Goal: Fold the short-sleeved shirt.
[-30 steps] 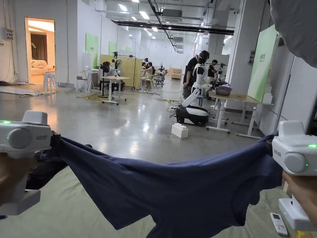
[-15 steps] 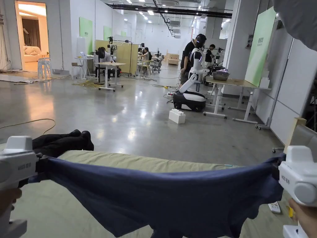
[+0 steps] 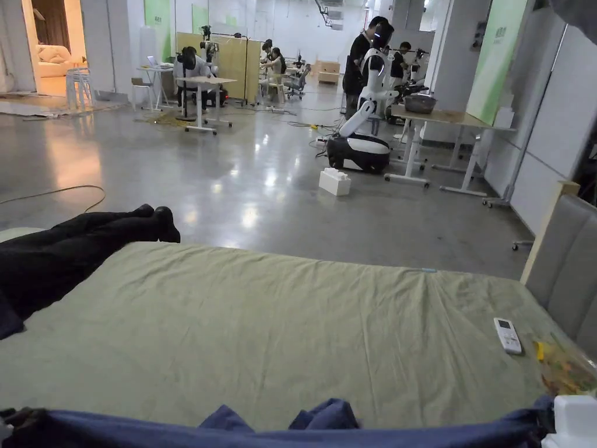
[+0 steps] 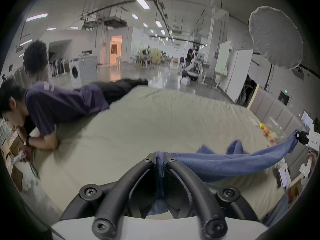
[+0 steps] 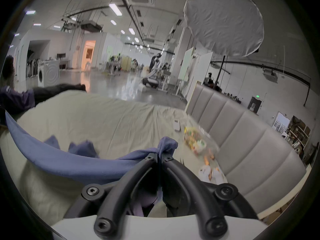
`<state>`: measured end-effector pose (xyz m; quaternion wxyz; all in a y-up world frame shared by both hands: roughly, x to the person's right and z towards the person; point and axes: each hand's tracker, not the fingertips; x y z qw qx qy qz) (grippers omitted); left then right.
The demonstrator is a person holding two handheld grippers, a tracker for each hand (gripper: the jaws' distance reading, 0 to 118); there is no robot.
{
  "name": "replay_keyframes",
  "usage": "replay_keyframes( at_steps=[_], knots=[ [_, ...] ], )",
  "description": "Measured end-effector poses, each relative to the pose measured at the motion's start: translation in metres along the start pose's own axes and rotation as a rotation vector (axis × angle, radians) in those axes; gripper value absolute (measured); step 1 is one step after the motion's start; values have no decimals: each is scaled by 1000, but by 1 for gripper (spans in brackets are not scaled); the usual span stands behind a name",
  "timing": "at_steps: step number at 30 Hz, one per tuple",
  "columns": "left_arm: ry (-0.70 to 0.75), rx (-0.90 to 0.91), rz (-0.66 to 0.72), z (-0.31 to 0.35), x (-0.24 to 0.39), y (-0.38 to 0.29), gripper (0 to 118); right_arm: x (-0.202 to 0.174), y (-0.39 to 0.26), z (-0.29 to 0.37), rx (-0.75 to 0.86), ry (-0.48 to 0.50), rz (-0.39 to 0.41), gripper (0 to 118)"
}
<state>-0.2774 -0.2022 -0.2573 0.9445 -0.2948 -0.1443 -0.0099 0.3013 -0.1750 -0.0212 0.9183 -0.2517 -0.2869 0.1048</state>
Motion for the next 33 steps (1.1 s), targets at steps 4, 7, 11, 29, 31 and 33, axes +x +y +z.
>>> replay_keyframes(
  at_steps=[4,7,11,29,31,33],
  knots=[
    [1,-121,1,-6,-12,-41,8,-13,-44,7,-123,39,12,3],
    [7,-225,-7,-13,-16,-65,8,-22,-73,7,-204,61,24,3],
    [12,-321,-34,-23,-18,-83,8,-31,-101,-1,-293,63,37,3],
    [128,-336,-140,-17,-11,-86,63,-52,-94,20,-182,55,-7,85],
    [118,-286,-139,-15,-3,-80,63,-56,-85,25,-113,62,-26,85],
    [63,-185,-141,-12,13,-71,63,-62,-73,31,-25,80,-53,85]
  ],
)
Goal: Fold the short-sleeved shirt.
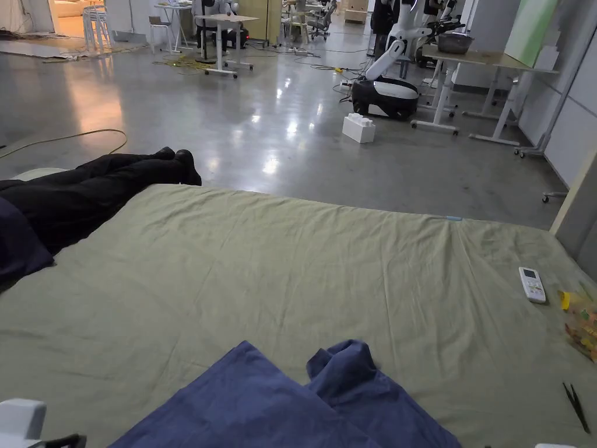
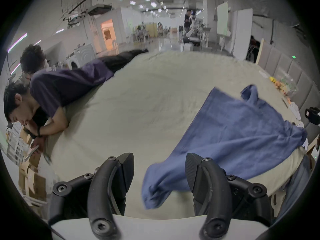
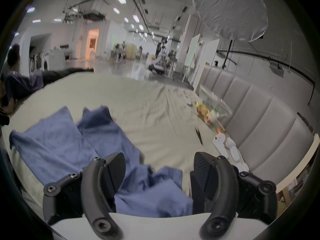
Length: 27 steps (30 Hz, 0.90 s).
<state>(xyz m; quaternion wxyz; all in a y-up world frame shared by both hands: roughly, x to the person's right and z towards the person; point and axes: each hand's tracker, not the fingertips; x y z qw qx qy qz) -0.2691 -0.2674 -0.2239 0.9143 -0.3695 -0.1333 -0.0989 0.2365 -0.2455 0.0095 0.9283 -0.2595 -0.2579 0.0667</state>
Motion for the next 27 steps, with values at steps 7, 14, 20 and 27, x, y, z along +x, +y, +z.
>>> replay_keyframes(
  at_steps=[7,14,20,27],
  knots=[
    [-57,289,12,20,56,41,62,-32,36,11,230,13,-16,83],
    [-57,490,-54,49,116,77,13,-57,65,20,354,31,-49,7],
    [-84,548,-32,62,133,84,4,-60,79,23,389,5,-79,1],
    [-115,504,12,54,123,81,4,-56,83,23,378,8,-91,1]
  ],
)
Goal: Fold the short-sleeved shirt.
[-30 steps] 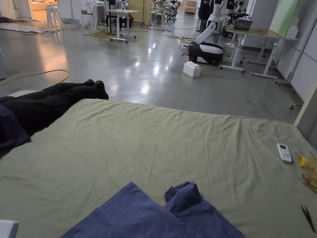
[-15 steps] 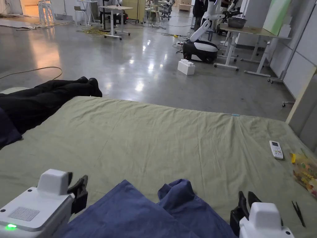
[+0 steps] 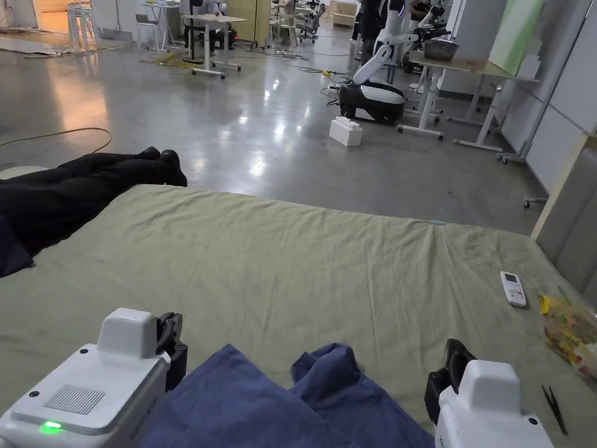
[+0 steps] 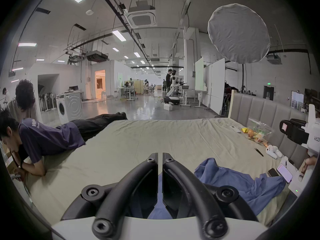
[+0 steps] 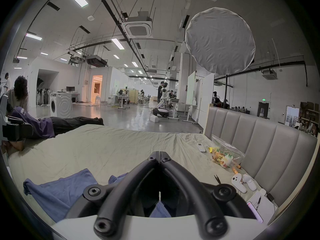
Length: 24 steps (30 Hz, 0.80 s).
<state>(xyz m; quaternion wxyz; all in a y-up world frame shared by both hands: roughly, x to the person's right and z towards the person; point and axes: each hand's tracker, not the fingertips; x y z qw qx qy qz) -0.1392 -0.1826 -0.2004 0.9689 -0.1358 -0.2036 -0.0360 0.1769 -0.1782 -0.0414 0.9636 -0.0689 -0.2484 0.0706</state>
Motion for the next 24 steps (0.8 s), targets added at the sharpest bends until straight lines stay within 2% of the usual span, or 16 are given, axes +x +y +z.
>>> replay_keyframes(
  at_steps=[15,24],
  knots=[
    [-42,-103,14,-13,-26,-8,4,-4,-14,-3,-62,33,1,1],
    [-115,-249,13,-73,-32,-14,4,3,-25,-8,-104,30,2,1]
  ],
)
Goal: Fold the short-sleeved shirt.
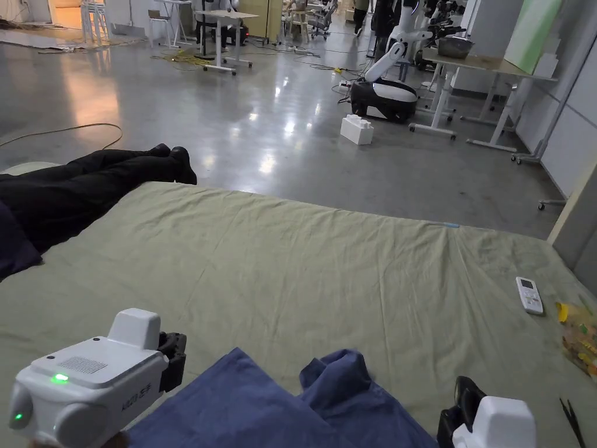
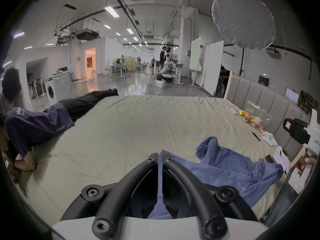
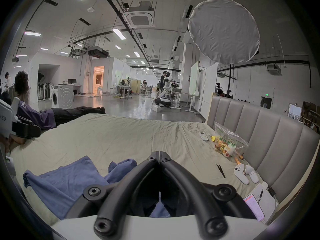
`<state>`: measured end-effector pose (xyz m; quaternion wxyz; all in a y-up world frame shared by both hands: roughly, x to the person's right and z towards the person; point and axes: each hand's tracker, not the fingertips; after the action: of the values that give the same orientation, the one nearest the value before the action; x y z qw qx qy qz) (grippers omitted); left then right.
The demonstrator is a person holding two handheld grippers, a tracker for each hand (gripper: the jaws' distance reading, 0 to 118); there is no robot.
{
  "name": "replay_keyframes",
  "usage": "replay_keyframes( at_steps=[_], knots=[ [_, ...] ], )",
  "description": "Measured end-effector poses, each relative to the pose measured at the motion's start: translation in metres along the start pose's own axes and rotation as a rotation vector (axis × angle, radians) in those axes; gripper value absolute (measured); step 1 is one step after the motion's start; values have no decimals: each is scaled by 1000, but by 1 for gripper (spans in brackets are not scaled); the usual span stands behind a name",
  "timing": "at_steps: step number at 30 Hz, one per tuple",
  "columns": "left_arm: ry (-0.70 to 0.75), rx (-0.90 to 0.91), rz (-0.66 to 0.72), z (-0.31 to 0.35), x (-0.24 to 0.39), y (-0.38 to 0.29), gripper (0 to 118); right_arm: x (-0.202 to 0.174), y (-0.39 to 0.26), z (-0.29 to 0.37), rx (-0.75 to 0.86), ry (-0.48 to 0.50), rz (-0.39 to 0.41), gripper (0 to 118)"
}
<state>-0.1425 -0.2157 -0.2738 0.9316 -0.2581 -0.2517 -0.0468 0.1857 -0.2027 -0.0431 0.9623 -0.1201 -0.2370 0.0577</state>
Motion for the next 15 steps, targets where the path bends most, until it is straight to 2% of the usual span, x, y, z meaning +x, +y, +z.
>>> replay_keyframes(
  at_steps=[1,2,3,5,6,7,8,9,10,15],
  knots=[
    [-11,-20,-1,-11,-2,1,5,1,-1,-1,-5,-1,2,1],
    [-24,-41,-2,-27,-4,4,11,3,-2,-3,-11,-1,4,1],
    [-31,-101,5,-41,-6,4,21,4,-3,-5,-16,-3,6,1],
    [-40,-196,15,-75,-10,10,54,8,-5,-10,-29,-7,5,1],
    [-43,-251,27,-90,-11,10,60,9,-7,-12,-39,-9,3,1],
    [-57,-245,35,-105,-13,12,60,10,-9,-14,-47,-13,4,1],
    [-55,-271,36,-124,-14,12,77,12,-12,-16,-53,-17,8,1],
    [-43,-262,34,-135,-13,14,87,13,-14,-18,-60,-19,11,1],
    [-45,-266,25,-152,-12,14,92,15,-18,-22,-69,-24,20,1],
    [-84,-440,-73,-220,2,11,92,23,-36,-37,-139,-38,44,1]
  ],
)
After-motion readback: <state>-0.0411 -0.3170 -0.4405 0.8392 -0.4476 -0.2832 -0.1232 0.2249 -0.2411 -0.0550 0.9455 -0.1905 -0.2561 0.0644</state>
